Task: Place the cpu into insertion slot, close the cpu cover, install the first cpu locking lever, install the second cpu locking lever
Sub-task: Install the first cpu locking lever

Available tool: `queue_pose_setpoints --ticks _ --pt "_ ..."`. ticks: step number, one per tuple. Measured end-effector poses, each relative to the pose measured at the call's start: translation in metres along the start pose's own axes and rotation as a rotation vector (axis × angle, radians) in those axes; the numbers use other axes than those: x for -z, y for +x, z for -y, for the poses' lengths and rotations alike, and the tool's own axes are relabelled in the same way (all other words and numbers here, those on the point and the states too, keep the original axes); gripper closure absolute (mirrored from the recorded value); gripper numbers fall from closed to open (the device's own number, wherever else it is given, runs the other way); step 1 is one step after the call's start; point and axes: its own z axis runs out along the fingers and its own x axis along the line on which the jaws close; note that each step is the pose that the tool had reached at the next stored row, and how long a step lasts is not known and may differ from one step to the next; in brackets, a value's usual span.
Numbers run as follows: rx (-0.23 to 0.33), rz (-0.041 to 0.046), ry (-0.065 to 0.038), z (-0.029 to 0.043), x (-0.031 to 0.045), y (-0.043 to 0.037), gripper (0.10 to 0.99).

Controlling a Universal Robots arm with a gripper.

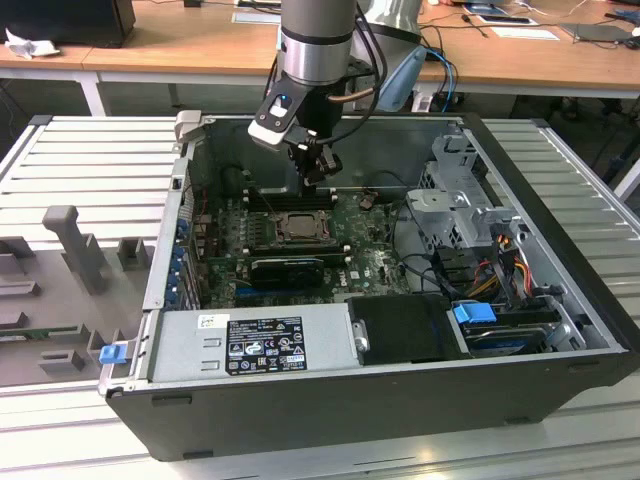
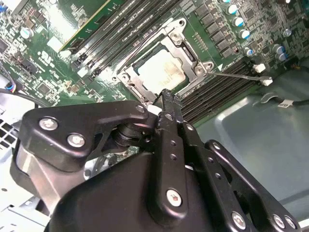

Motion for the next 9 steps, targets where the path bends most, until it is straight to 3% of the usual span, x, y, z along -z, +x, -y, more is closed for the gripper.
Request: queue_pose_setpoints --ticks 9 --pt "0.184 -0.0014 0.003 0.0 -0.0004 0.0 0.98"
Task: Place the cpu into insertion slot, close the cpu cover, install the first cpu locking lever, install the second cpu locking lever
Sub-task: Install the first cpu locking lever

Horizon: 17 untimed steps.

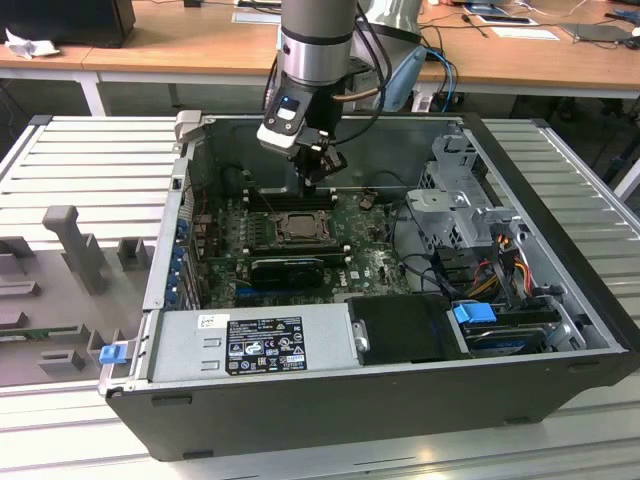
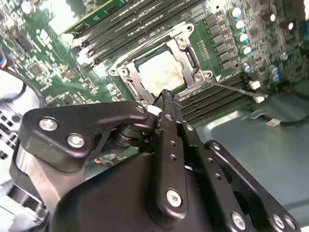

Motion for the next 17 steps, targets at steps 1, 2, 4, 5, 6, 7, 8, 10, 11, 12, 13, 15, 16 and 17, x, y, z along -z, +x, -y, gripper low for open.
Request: queue_pose_setpoints --ticks 1,2,4,5,6,7,8,10,11,12,13,15,16,17 --pt "0.035 0.0013 -0.002 0.0 -0.0001 0.0 0.98" --pt "0.055 0.0058 -0.009 0.0 -0.0002 0.0 0.98" --pt "0.105 0.0081 -0.016 0.0 -0.0005 0.0 0.98" --pt "0.132 0.007 -0.016 0.0 -0.0006 0.0 0.98" --pt "0.15 0.0065 -0.016 0.0 -0.0007 0.0 0.98" --pt "0.18 0.006 -0.016 0.0 -0.0008 -0.0001 0.98" --pt "0.197 0.0057 -0.016 0.0 -0.0009 -0.0001 0.98" --pt "0.24 0.0049 -0.015 -0.0002 -0.001 -0.0002 0.98" --pt "0.259 0.0045 -0.015 -0.0003 -0.001 -0.0002 0.98" --pt "0.29 0.0038 -0.015 -0.0007 -0.001 -0.0005 0.98" --pt "0.313 0.0033 -0.014 -0.0007 -0.0011 -0.0004 0.98" --pt "0.357 0.0025 -0.014 -0.0007 -0.0011 -0.0005 0.98" --pt "0.368 0.0023 -0.014 -0.0007 -0.001 -0.0005 0.98" --pt "0.38 0.002 -0.014 -0.0007 -0.001 -0.0005 0.98"
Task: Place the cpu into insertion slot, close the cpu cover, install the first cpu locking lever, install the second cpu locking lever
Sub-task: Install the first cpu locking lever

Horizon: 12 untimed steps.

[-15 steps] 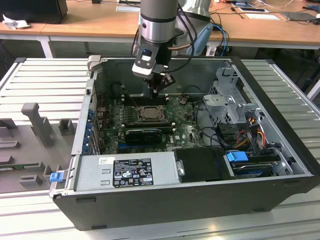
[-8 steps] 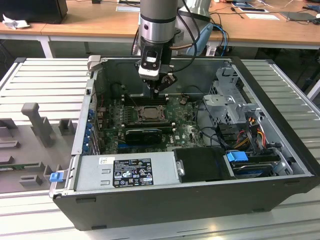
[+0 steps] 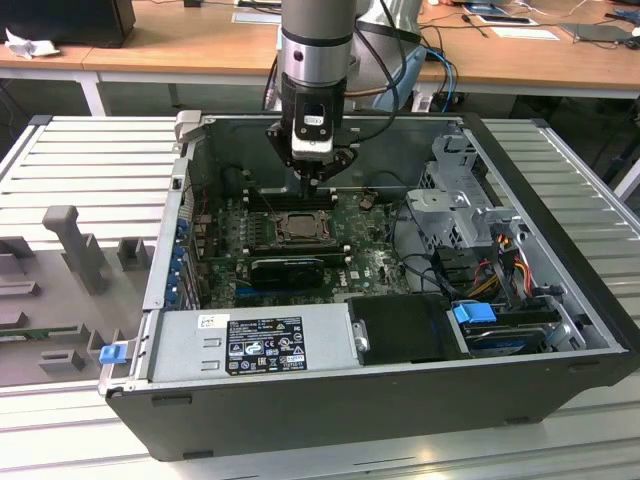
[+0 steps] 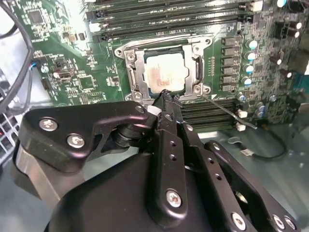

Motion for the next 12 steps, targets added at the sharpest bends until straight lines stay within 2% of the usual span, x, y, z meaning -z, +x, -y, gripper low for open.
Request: queue_pose_setpoints --ticks 3,7,10,12 --pt "0.053 -0.0014 0.0 0.0 0.0 0.0 0.98" --pt "0.206 -0.0056 0.001 0.0 -0.0008 0.0 0.98" --pt "0.302 -0.0082 0.002 0.0001 -0.002 0.0 0.98" --pt "0.343 -0.0094 0.003 0.0001 -0.0024 0.0 0.98"
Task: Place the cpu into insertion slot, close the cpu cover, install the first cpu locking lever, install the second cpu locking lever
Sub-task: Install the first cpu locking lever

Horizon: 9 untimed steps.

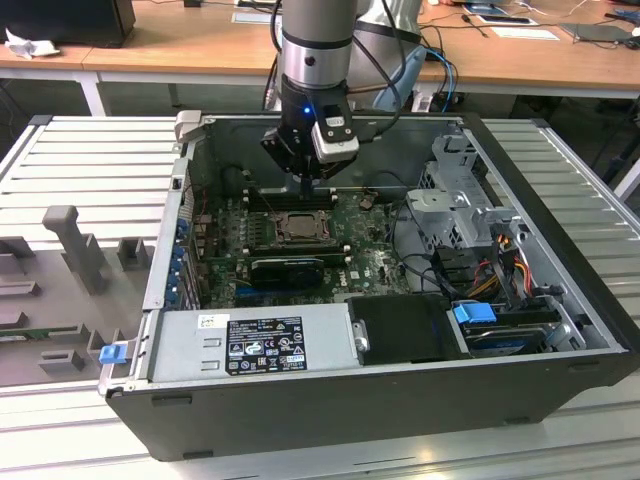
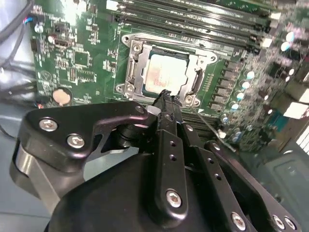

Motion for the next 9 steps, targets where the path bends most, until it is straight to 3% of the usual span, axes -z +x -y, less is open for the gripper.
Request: queue_pose_setpoints --ticks 5,6,9 --pt "0.131 -0.0035 0.001 0.0 -0.0005 0.0 0.98" --pt "0.187 -0.005 0.001 0.0 -0.0006 0.0 0.98" --pt "0.239 -0.0062 0.002 0.0 -0.0006 0.0 0.98"
